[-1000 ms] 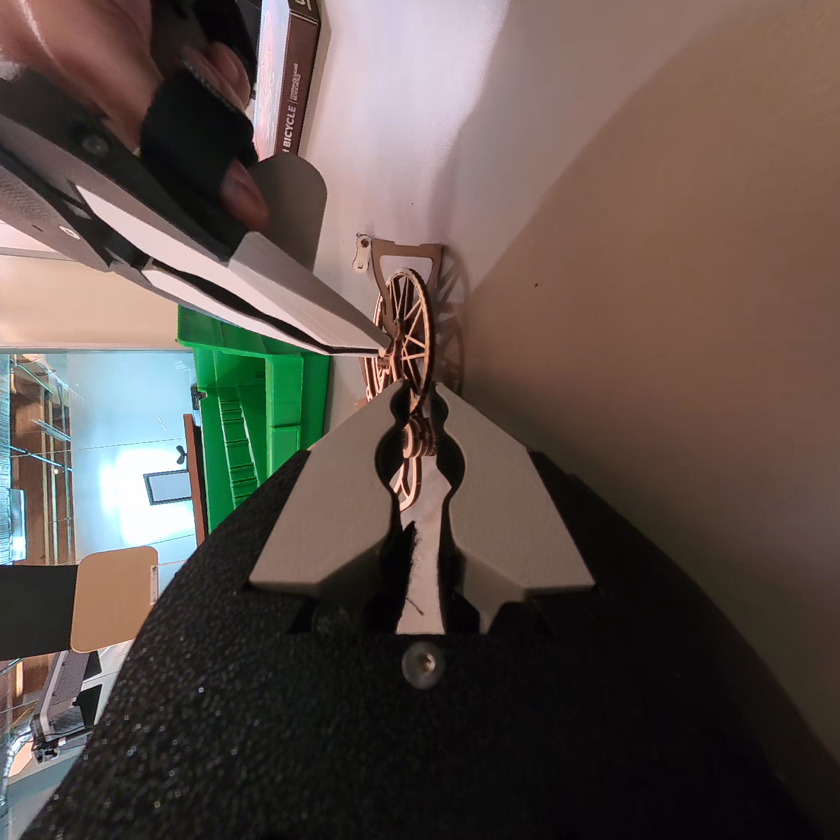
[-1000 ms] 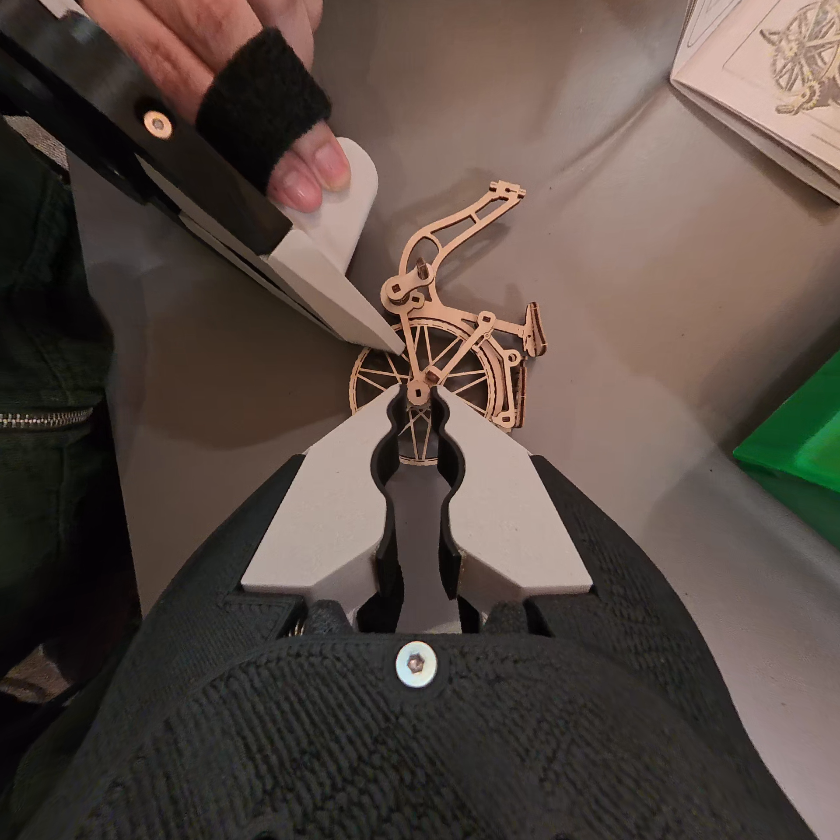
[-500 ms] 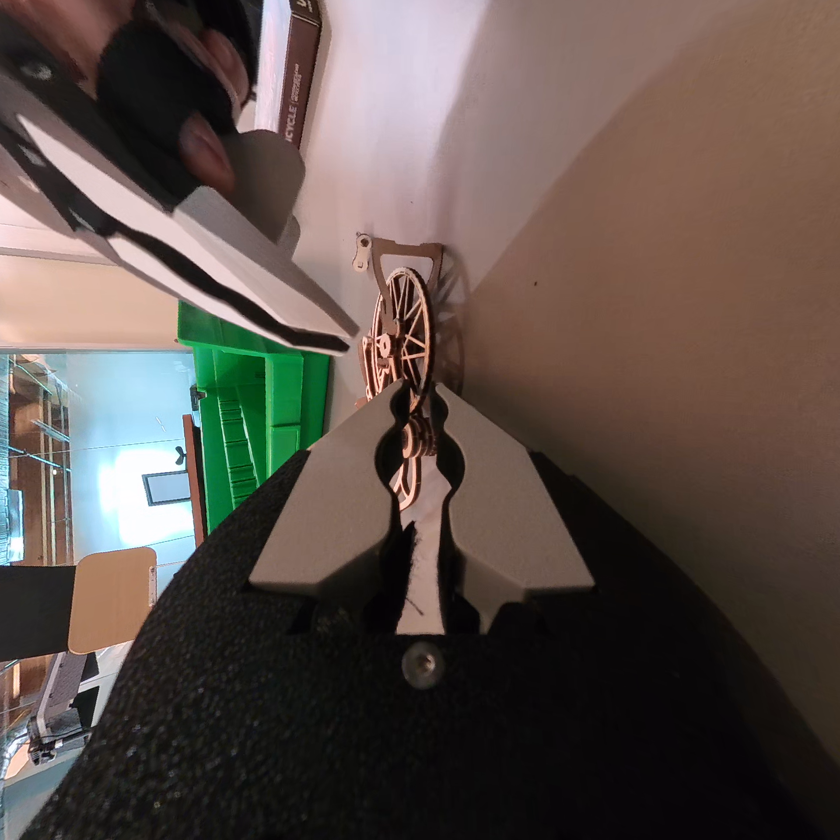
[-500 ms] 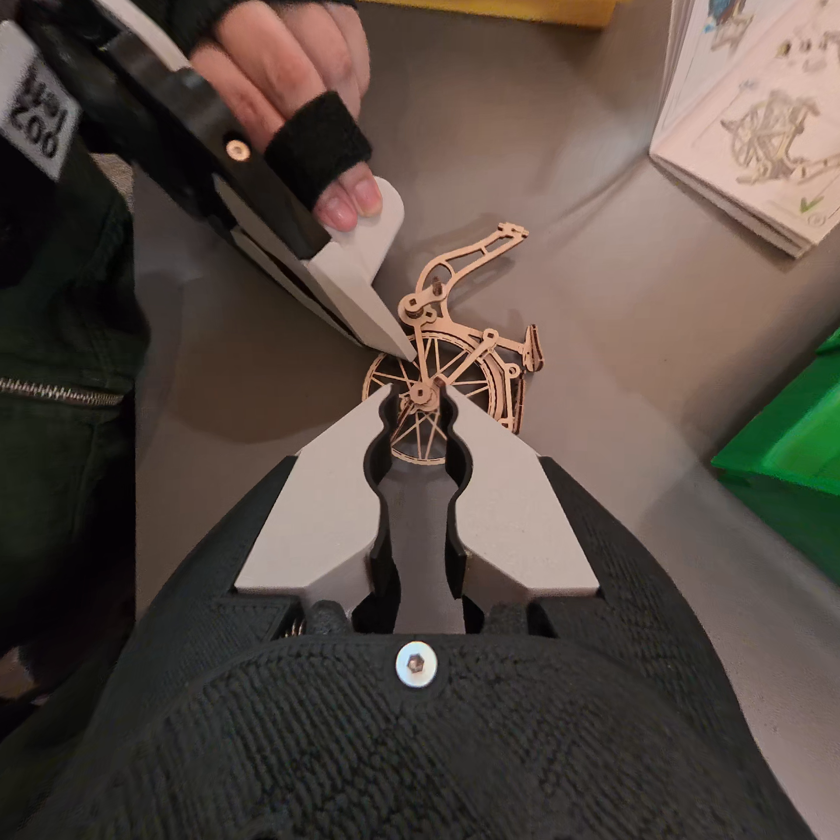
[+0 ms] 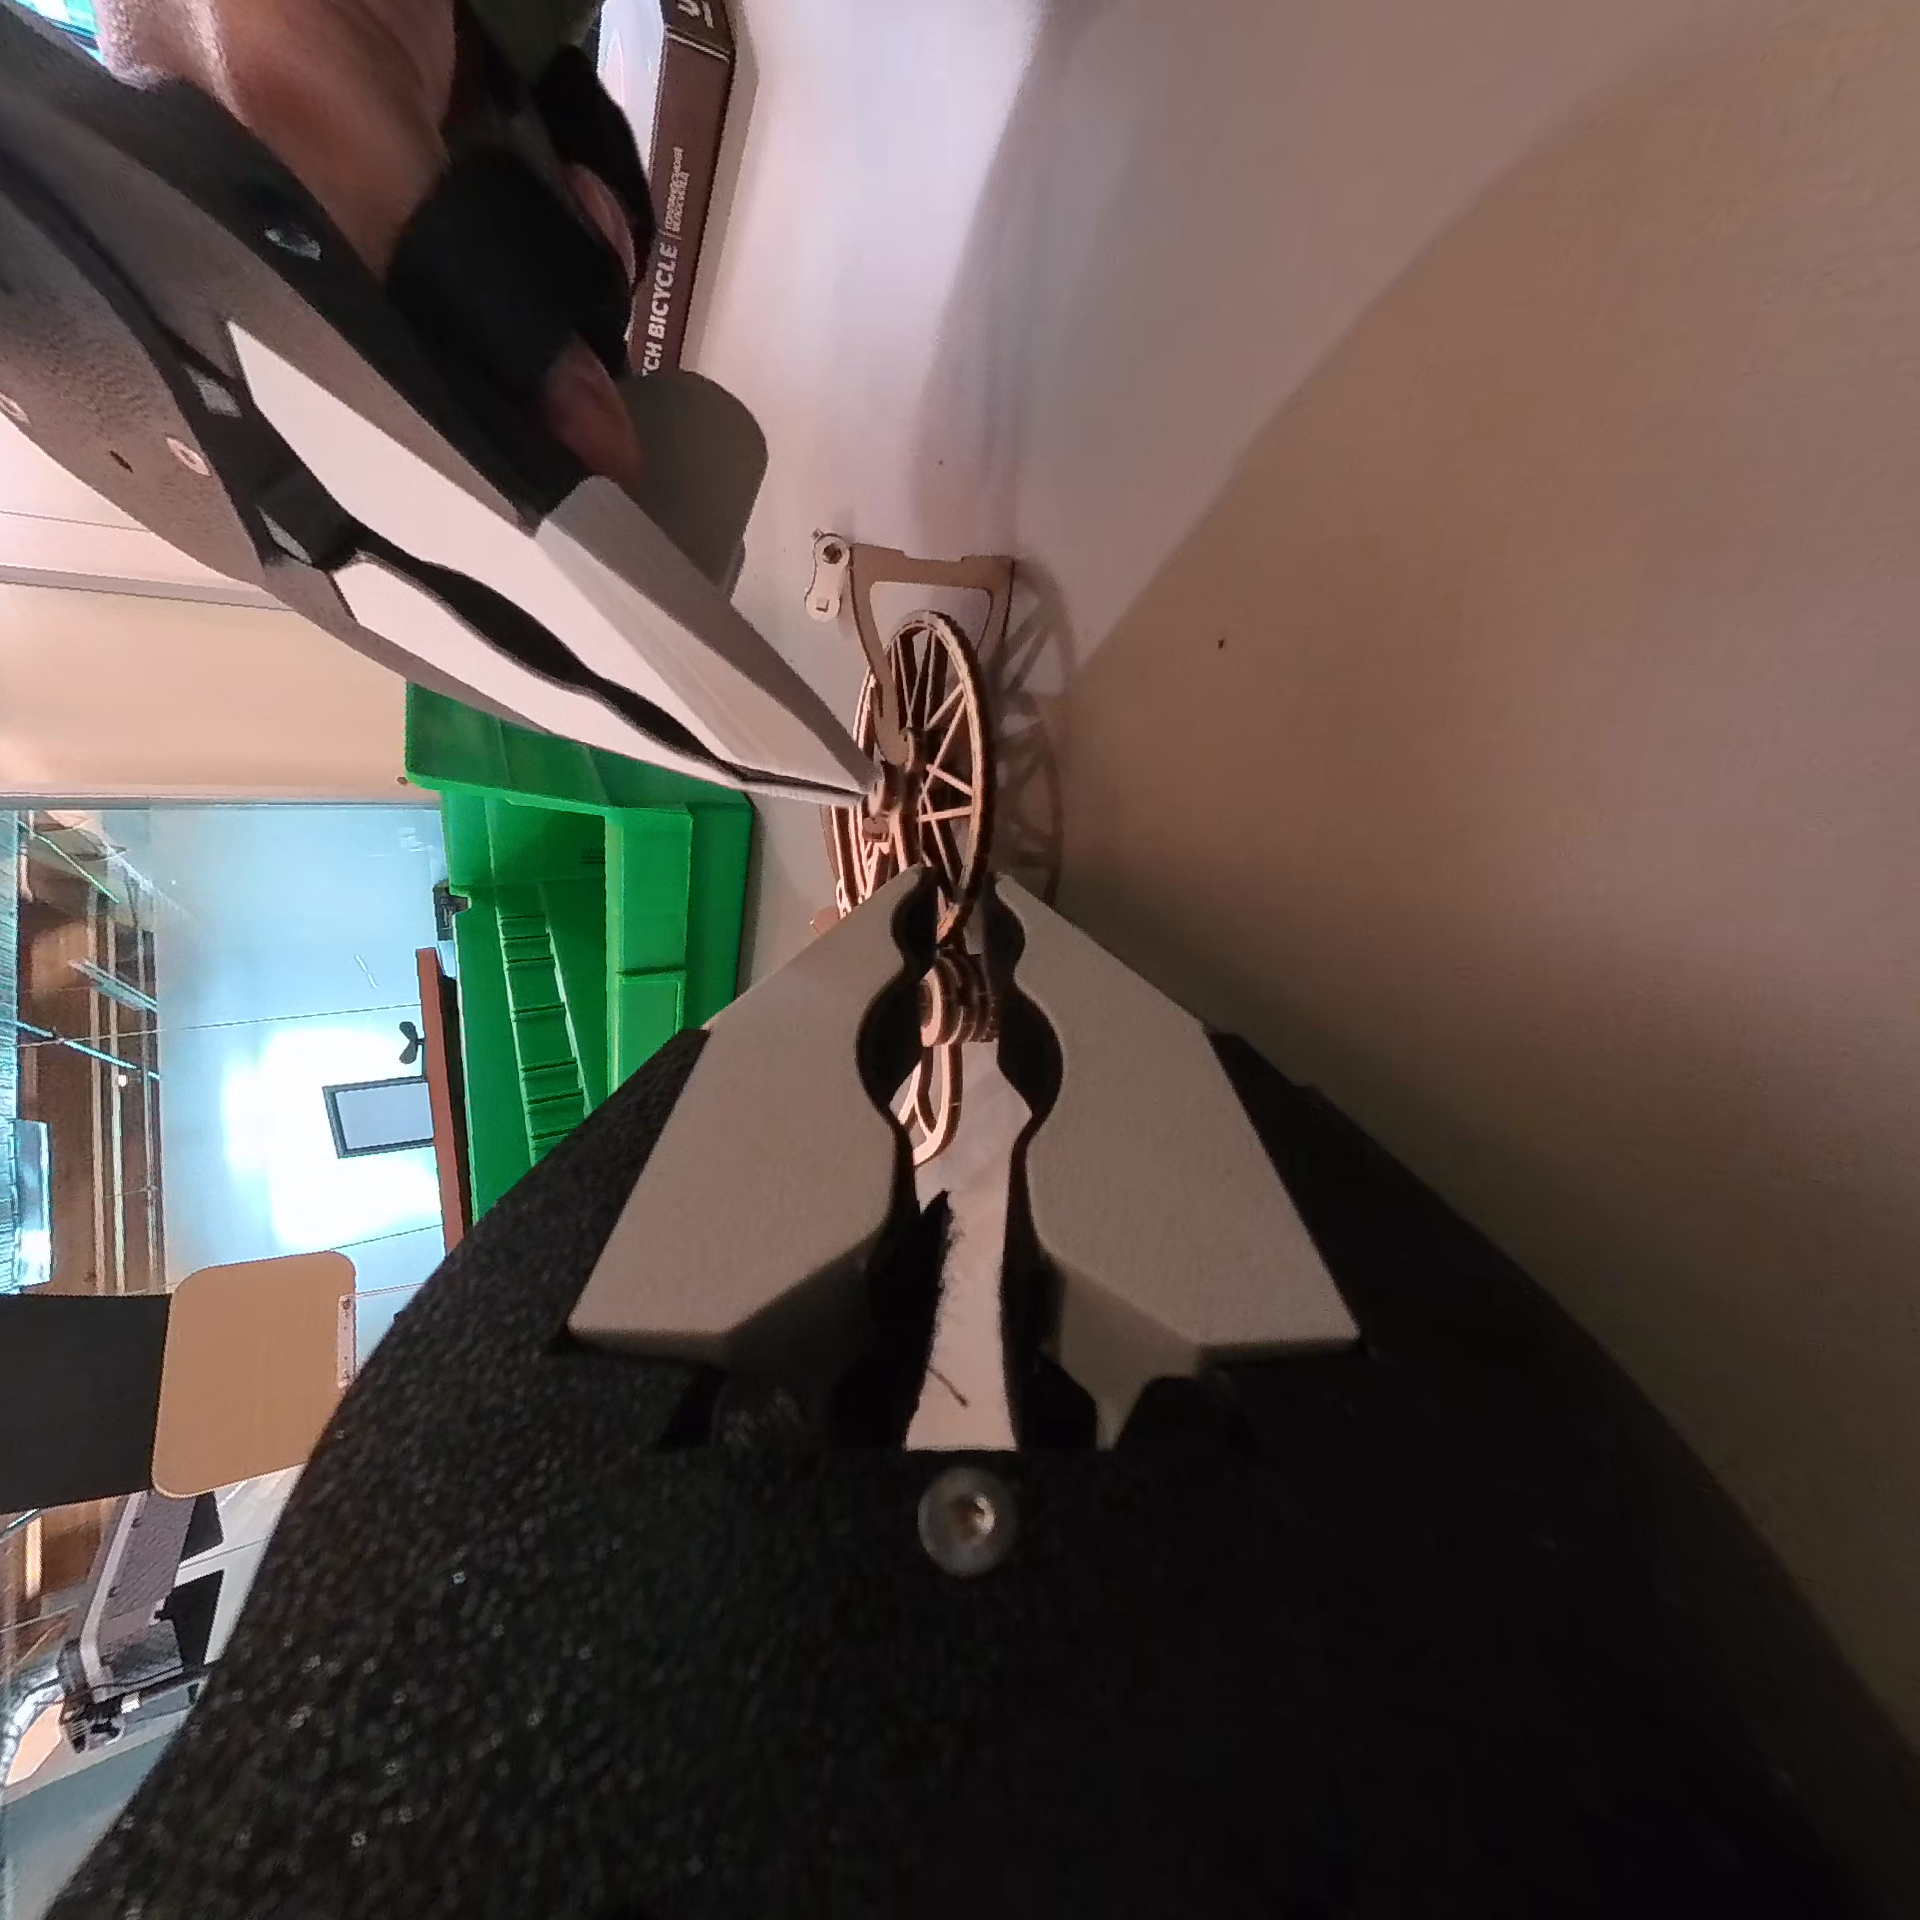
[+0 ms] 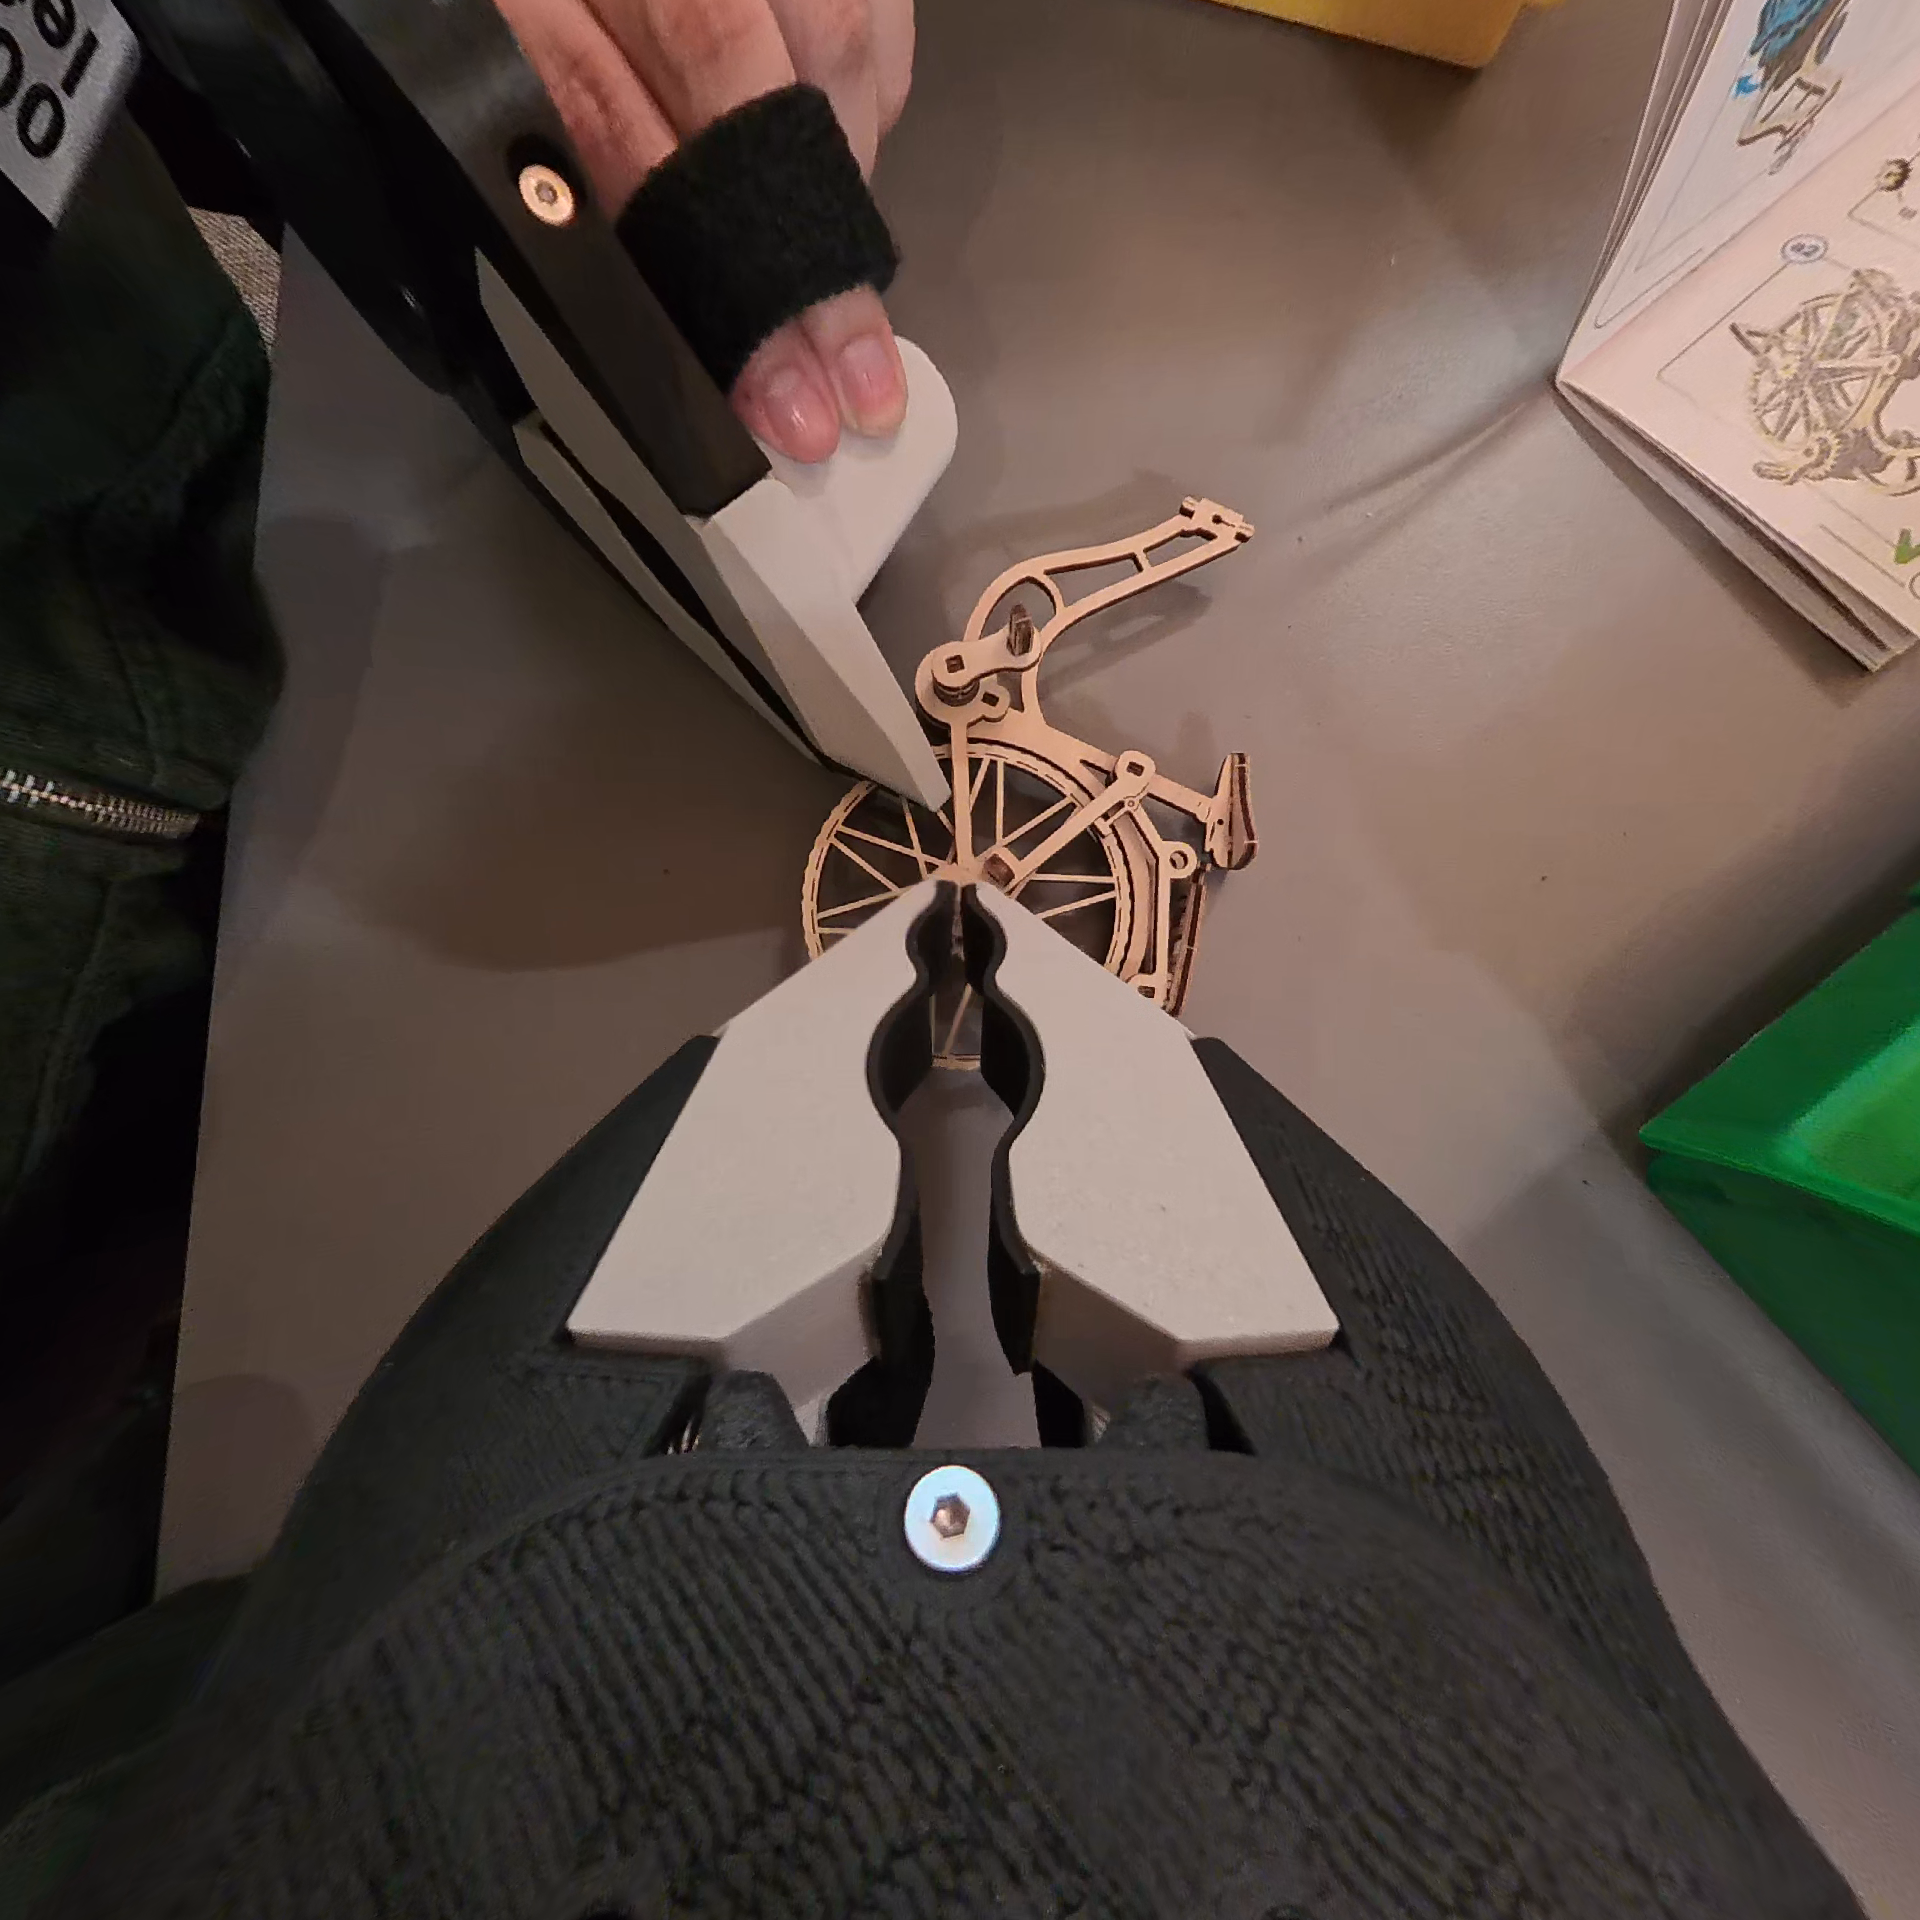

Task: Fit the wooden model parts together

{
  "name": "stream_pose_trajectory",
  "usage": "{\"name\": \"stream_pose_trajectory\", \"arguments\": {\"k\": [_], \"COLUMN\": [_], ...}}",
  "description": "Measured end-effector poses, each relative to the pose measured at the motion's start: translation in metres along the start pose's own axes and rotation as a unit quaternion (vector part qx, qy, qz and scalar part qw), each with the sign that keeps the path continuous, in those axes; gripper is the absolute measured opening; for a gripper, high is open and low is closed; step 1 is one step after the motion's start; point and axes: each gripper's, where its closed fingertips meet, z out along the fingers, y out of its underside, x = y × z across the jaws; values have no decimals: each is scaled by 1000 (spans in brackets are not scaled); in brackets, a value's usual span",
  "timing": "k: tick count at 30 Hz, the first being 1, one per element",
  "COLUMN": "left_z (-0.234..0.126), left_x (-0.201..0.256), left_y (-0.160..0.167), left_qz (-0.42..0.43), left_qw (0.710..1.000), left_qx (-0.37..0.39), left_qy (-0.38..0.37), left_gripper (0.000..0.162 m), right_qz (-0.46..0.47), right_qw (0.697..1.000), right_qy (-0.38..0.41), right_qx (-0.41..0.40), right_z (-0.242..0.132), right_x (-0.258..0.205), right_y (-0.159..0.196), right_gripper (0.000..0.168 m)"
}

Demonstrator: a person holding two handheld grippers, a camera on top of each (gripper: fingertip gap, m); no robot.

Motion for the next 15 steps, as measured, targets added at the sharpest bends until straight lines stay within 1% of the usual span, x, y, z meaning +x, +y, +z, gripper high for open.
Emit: {"name": "stream_pose_trajectory", "arguments": {"k": [9,12,15], "left_z": [0,0,0], "left_x": [0,0,0], "left_y": [0,0,0], "left_qz": [0,0,-1], "left_qw": [1000,1000,1000], "left_qx": [0,0,1], "left_qy": [0,0,0], "left_gripper": [5,5,5], "right_qz": [-11,-1,7], "right_qw": [1000,1000,1000], "right_qy": [26,2,-3], "right_qx": [-12,15,10], "right_z": [-2,-4,-3], "right_x": [6,0,-1], "right_y": [3,-5,-3], "right_gripper": [0,1,6]}}
